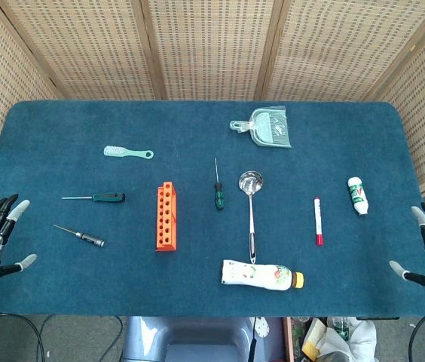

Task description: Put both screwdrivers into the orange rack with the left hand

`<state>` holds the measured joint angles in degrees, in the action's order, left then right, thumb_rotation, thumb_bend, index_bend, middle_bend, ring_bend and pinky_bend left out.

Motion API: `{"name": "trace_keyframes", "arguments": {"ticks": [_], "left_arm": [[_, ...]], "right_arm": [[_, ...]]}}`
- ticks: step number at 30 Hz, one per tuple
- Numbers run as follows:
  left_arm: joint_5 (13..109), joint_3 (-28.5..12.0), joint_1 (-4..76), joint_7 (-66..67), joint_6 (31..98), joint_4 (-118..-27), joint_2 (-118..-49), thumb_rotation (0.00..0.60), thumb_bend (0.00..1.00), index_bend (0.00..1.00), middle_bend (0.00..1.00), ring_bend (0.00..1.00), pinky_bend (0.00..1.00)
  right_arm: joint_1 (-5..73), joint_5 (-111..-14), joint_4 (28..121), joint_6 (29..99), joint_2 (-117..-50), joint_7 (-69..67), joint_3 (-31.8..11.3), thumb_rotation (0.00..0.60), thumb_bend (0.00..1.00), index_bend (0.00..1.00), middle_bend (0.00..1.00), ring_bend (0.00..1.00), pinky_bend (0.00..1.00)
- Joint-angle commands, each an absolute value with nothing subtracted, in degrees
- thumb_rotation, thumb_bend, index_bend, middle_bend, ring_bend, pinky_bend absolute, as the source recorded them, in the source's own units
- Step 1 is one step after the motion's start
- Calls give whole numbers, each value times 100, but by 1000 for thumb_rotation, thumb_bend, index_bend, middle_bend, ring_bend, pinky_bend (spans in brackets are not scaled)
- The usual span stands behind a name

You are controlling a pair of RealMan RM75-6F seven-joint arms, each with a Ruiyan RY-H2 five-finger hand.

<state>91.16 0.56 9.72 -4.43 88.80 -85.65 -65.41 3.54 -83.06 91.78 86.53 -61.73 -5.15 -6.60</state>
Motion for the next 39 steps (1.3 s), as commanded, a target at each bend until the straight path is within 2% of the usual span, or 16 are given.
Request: {"name": "trace_keyframes", "arguments": {"ticks": [1, 9, 10, 13, 15, 16, 20, 29, 39], "left_arm": [[9120, 42, 975, -465, 8859, -8545, -6559, 600, 0, 0, 0, 0, 0], [9176, 12, 1265, -246, 8342, -8256, -6727, 600, 0, 26, 0, 0, 0], [9165, 16, 1355, -203, 8160, -8196, -6749, 600, 0, 51, 0, 0, 0], [9162, 18, 1627, -198, 7671, -8038, -6801, 600, 0, 212, 0, 0, 0], [9226, 52, 1998, -365, 7050, -7726, -6935, 600, 0, 324, 0, 0, 0], [9208, 41, 2225, -512, 6673, -7444, -7062, 600, 0, 353, 0, 0, 0], [9220, 95, 2519, -671, 6183, -6950, -7366, 600, 6, 439, 0, 0, 0], [9236, 154, 2752, -746, 5961, -6557, -7773, 600, 114, 467, 0, 0, 0], [9279, 271, 2867, -588, 5888, -6562, -7926, 600, 157, 494, 0, 0, 0]], "right_arm": [[353, -8305, 9176, 8648, -6168, -530, -660, 600, 0, 0, 0, 0, 0], [344, -8310, 9173, 8653, -6159, -538, -656, 600, 0, 0, 0, 0, 0], [346, -8309, 9173, 8649, -6161, -537, -655, 600, 0, 0, 0, 0, 0], [357, -8302, 9175, 8629, -6166, -525, -660, 600, 0, 0, 0, 0, 0], [378, -8292, 9181, 8588, -6179, -479, -657, 600, 0, 0, 0, 0, 0], [387, -8280, 9182, 8571, -6192, -444, -658, 600, 0, 0, 0, 0, 0], [406, -8251, 9176, 8530, -6216, -388, -661, 600, 0, 0, 0, 0, 0], [425, -8198, 9157, 8484, -6243, -336, -672, 600, 0, 0, 0, 0, 0], [442, -8187, 9153, 8433, -6247, -336, -661, 600, 0, 0, 0, 0, 0]]}}
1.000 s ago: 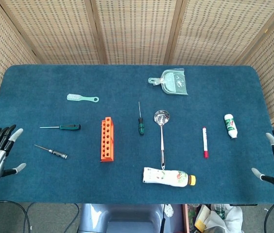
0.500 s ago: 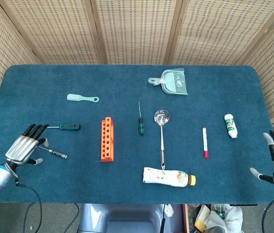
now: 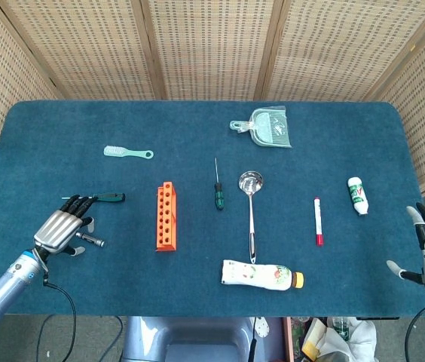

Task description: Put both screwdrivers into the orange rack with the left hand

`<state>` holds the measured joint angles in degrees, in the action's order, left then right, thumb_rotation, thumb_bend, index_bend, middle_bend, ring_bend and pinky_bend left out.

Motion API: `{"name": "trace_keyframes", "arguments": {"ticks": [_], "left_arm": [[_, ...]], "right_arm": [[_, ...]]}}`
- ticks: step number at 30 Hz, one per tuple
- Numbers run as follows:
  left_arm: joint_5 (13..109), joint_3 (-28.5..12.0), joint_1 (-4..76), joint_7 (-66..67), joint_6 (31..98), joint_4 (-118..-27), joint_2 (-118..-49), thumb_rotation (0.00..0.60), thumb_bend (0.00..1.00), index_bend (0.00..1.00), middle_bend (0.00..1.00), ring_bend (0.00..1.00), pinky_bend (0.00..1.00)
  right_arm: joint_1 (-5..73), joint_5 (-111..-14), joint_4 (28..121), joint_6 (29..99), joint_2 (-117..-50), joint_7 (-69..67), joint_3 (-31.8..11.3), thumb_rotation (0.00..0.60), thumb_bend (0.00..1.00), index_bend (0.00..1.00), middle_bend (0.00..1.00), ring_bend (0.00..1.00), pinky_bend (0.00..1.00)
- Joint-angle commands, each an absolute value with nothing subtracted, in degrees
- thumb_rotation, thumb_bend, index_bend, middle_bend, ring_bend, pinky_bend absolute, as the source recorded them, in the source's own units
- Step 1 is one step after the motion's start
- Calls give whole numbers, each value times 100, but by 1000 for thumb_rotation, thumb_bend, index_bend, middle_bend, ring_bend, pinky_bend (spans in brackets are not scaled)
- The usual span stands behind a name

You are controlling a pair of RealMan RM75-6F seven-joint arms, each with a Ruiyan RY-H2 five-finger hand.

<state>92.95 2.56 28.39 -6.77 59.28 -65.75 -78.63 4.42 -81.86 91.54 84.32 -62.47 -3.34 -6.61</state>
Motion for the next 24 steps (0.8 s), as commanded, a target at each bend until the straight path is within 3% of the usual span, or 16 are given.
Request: {"name": "trace_keyframes", "arguments": {"ticks": [1, 16, 24], "left_arm": [[9267, 274, 2877, -509, 5870, -6525, -7990, 600, 159, 496, 0, 0, 0], [9165, 304, 2965, -364, 5814, -6166, -8361, 600, 274, 531, 0, 0, 0], [9117, 357, 3023, -246, 5691, -6253, -8409, 600, 289, 531, 0, 0, 0]], "right_arm": [[443, -8187, 9154, 8433, -6246, -338, -662, 600, 0, 0, 0, 0, 0], [476, -8139, 9128, 8338, -6234, -410, -667, 600, 0, 0, 0, 0, 0], [488, -8108, 9139, 8301, -6221, -415, -671, 600, 0, 0, 0, 0, 0]]}}
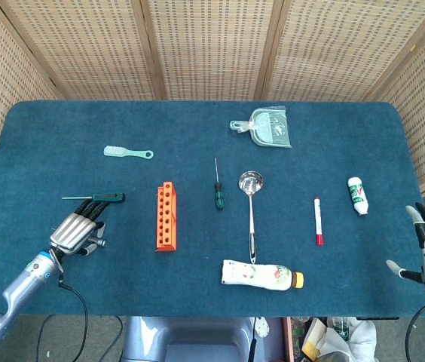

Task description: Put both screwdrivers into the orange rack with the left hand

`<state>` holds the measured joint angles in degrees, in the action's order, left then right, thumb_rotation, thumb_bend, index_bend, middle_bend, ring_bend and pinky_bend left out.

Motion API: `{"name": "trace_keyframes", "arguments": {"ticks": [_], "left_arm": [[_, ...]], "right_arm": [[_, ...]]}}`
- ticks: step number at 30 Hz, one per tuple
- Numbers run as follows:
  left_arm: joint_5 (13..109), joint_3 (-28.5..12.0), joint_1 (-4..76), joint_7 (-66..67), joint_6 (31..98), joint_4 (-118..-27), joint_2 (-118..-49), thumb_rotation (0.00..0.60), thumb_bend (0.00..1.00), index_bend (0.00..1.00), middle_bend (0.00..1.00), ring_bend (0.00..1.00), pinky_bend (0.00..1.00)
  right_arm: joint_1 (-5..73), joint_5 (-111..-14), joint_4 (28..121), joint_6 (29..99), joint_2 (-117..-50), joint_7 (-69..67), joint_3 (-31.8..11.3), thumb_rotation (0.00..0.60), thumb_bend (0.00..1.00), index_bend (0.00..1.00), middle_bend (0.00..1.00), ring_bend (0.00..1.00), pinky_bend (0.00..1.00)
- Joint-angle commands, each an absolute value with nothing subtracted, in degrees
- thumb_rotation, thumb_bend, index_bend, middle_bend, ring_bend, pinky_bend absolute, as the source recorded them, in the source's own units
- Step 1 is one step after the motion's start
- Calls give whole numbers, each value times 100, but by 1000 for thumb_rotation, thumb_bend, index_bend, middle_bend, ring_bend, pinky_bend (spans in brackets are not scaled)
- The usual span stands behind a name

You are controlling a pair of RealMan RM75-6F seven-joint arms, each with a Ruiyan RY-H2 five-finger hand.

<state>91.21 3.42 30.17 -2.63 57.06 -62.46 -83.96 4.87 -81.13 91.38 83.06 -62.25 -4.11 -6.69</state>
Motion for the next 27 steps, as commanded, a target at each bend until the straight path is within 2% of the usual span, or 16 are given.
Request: {"name": "trace_keyframes", "arguments": {"ticks": [1, 13, 17, 21, 27], "left_arm": [[9111, 368, 3024, -229, 5681, -6249, -8421, 600, 291, 531, 0, 0, 0], [9011, 396, 3054, -175, 5588, -6192, -8523, 600, 318, 533, 0, 0, 0], [8981, 393, 3063, -199, 5574, -6204, -8531, 600, 340, 586, 0, 0, 0], [9006, 326, 3036, -362, 5823, -6398, -8381, 600, 379, 650, 0, 0, 0], [9224, 152, 2991, -1010, 6565, -7397, -7675, 600, 381, 667, 0, 0, 0]], "right_arm": [[489, -8105, 9141, 8297, -6216, -423, -671, 600, 0, 0, 0, 0, 0], [499, -8108, 9141, 8271, -6205, -455, -663, 600, 0, 0, 0, 0, 0], [496, -8114, 9147, 8280, -6200, -465, -662, 600, 0, 0, 0, 0, 0], [493, -8109, 9146, 8282, -6191, -493, -665, 600, 0, 0, 0, 0, 0], [495, -8111, 9147, 8279, -6187, -505, -663, 600, 0, 0, 0, 0, 0]]}}
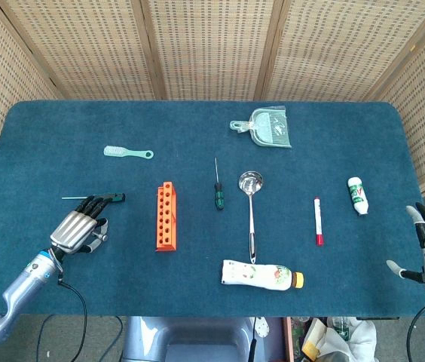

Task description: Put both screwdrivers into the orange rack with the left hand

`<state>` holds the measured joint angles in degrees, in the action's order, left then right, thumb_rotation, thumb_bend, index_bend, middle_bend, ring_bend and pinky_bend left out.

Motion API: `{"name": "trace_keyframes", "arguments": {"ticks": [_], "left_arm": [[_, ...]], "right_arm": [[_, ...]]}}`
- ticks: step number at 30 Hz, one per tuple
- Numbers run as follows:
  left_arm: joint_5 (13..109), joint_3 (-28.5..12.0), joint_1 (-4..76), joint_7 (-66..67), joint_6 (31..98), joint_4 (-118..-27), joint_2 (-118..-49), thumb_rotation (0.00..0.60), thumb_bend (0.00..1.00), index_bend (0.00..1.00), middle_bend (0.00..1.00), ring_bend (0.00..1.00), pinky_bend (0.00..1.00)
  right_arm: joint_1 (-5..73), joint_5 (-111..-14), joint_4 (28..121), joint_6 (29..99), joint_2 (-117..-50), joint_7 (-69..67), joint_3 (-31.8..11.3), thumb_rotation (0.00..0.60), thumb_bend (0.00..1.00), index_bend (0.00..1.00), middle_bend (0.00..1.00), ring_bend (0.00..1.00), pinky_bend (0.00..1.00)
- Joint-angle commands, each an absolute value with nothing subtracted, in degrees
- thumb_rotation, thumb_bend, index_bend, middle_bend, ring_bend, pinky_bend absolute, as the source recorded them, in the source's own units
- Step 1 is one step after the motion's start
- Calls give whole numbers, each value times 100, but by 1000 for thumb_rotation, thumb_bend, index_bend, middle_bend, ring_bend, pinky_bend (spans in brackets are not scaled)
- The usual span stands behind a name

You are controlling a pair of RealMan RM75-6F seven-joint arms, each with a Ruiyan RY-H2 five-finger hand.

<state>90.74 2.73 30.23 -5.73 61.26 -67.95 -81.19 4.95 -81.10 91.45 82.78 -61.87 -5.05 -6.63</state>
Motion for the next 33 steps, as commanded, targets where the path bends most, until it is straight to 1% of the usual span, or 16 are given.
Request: {"name": "trace_keyframes", "arguments": {"ticks": [1, 7, 10, 12, 16, 18, 22, 33], "left_arm": [[9281, 107, 2989, -1204, 6721, -7666, -7488, 600, 383, 671, 0, 0, 0], [9523, -91, 2983, -2015, 7338, -8604, -6892, 600, 399, 682, 0, 0, 0], [9610, -229, 3012, -2622, 7605, -9082, -6658, 600, 405, 688, 0, 0, 0], [9630, -380, 3096, -3273, 7735, -9562, -6529, 600, 405, 692, 0, 0, 0], [9437, -447, 3297, -3670, 7340, -10037, -6366, 600, 412, 696, 0, 0, 0], [9279, -487, 3418, -3857, 7081, -10231, -6394, 600, 412, 696, 0, 0, 0], [9007, -575, 3680, -4773, 6572, -10466, -6520, 600, 413, 696, 0, 0, 0], [8890, -683, 3917, -5430, 6275, -10296, -6903, 600, 413, 696, 0, 0, 0]], "right_arm": [[494, -8115, 9150, 8283, -6186, -505, -662, 600, 0, 0, 0, 0, 0], [485, -8132, 9166, 8305, -6186, -490, -654, 600, 0, 0, 0, 0, 0], [483, -8138, 9173, 8313, -6188, -478, -652, 600, 0, 0, 0, 0, 0], [484, -8129, 9171, 8307, -6189, -474, -652, 600, 0, 0, 0, 0, 0], [489, -8115, 9166, 8298, -6186, -485, -661, 600, 0, 0, 0, 0, 0], [488, -8109, 9164, 8296, -6181, -497, -663, 600, 0, 0, 0, 0, 0], [486, -8096, 9153, 8290, -6169, -536, -669, 600, 0, 0, 0, 0, 0], [497, -8031, 9121, 8238, -6141, -631, -697, 600, 0, 0, 0, 0, 0]]}}
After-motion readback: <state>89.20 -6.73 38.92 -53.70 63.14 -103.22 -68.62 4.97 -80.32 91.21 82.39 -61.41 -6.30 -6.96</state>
